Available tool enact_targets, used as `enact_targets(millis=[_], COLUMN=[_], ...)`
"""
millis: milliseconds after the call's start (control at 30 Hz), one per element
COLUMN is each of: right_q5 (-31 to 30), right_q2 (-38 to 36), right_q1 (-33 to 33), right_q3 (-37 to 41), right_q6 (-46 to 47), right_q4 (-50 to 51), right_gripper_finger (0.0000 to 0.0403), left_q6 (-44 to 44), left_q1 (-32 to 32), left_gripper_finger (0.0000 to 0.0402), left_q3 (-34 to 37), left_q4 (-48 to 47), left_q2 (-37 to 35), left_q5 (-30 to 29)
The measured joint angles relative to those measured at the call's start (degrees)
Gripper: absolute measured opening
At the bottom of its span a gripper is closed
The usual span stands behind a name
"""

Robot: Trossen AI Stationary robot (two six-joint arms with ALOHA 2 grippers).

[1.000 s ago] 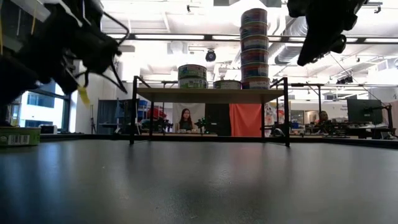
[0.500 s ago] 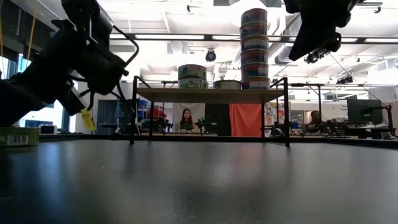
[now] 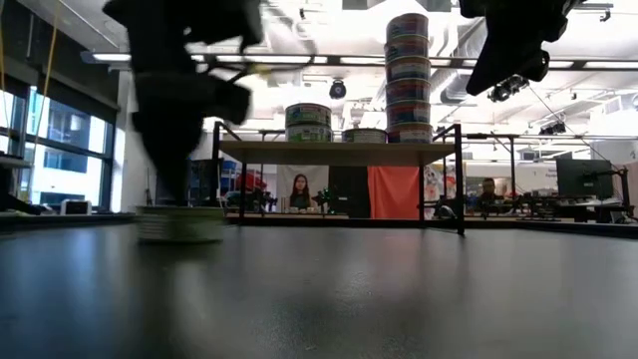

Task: Stack canned seafood by type on shelf
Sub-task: Stack the green tuna can on top of the green tuna can

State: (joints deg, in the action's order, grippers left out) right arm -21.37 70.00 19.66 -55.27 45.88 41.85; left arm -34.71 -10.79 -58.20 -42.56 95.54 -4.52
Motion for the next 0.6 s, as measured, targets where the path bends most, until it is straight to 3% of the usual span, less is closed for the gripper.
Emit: enact_targets(millis=[167, 267, 433, 600], right_q5=[4.05, 6.29, 6.89, 7.47], right_q2=[0.0, 0.02, 0.21, 2.51], right_q1=[1.31, 4.21, 9.26, 10.88], right_q3=[0.0, 0.0, 0.0, 0.0], right_q6=[0.45, 1.74, 8.85, 20.48], right_q4=[-0.12, -0.1, 0.36, -0.9], right_gripper_finger=[0.0, 0.0, 0.0, 0.0], left_q6=[-2.45, -3.69, 1.88, 7.31], left_q1=[-1.34, -2.37, -4.01, -5.16], left_gripper_finger=[0.0, 0.0, 0.0, 0.0], left_q3=[-1.49, -4.4, -13.48, -15.86], left_q4=[18.64, 24.03, 22.04, 19.6], left_q2=[4.01, 9.05, 14.48, 9.31], left_q5=[-2.3, -2.7, -3.0, -9.19])
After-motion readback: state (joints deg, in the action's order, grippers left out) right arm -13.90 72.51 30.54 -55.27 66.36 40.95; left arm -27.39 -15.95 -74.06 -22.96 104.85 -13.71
